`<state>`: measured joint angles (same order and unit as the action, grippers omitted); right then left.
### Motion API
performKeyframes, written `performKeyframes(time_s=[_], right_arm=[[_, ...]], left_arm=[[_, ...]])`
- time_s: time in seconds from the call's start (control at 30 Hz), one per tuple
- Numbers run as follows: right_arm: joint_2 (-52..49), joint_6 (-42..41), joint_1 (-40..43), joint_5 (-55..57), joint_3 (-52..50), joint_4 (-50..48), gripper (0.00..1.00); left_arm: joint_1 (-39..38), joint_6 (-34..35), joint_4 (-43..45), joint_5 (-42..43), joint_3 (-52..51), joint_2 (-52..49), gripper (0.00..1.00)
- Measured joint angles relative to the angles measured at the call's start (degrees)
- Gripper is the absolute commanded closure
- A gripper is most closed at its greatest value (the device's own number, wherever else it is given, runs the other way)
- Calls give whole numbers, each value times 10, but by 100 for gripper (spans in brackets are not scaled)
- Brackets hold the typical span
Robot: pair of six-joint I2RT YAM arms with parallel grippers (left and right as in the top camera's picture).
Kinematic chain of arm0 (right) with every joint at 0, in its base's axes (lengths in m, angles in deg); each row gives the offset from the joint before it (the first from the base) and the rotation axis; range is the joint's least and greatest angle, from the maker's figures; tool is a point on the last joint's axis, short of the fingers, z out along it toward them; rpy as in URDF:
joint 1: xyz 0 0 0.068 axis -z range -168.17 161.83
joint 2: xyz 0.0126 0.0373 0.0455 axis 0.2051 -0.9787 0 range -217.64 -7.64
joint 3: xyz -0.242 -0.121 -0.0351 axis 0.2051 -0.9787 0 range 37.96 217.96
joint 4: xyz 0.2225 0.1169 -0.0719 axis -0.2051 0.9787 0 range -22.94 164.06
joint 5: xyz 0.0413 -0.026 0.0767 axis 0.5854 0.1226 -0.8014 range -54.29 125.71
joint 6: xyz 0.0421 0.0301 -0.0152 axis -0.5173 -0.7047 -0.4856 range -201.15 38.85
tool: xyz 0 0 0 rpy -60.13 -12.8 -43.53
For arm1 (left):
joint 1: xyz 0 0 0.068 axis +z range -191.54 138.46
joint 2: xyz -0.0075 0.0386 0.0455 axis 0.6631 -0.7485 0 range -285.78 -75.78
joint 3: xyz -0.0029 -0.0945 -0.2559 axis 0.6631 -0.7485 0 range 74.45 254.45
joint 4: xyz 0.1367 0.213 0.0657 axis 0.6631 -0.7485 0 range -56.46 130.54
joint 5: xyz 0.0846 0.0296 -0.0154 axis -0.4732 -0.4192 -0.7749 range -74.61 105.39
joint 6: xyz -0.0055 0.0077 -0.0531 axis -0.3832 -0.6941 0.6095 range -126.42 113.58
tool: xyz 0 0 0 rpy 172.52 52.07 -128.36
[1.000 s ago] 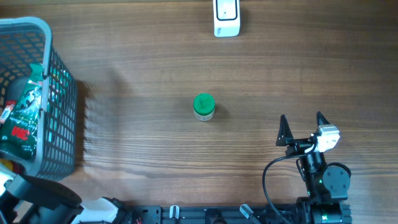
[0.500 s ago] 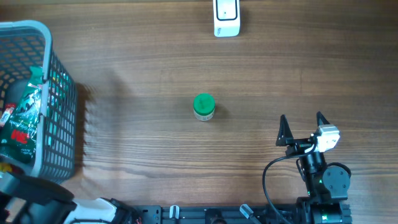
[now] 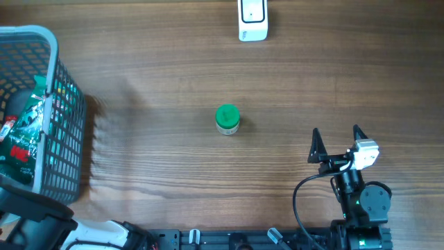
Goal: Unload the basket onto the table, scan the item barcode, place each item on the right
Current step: 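Reach into the basket and grasp the red-capped bottle with the left gripper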
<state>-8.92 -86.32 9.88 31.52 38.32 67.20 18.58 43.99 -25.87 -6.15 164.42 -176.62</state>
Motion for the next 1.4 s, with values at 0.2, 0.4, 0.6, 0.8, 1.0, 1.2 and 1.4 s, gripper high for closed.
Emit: performKeyframes(time_s=[0.2,0.4,0.6,0.8,1.0,1.2,1.4], right_arm=[[0,0,0,0,0,0,0],[0,0,0,0,0,0,0],[0,0,0,0,0,0,0],[0,0,0,0,0,0,0],[0,0,0,0,0,0,0],[0,0,0,0,0,0,0],[0,0,0,0,0,0,0]], left_arm=[[-16,0,-2,-1,0,1,74],[-82,0,-21,4,0,10,72],[-104,0,-41,4,0,13,23],[-106,-3,-46,4,9,23,0],[-104,-5,-63,3,71,37,0],[-59,-9,-67,4,75,40,0],[2,-31,-68,53,75,18,0]])
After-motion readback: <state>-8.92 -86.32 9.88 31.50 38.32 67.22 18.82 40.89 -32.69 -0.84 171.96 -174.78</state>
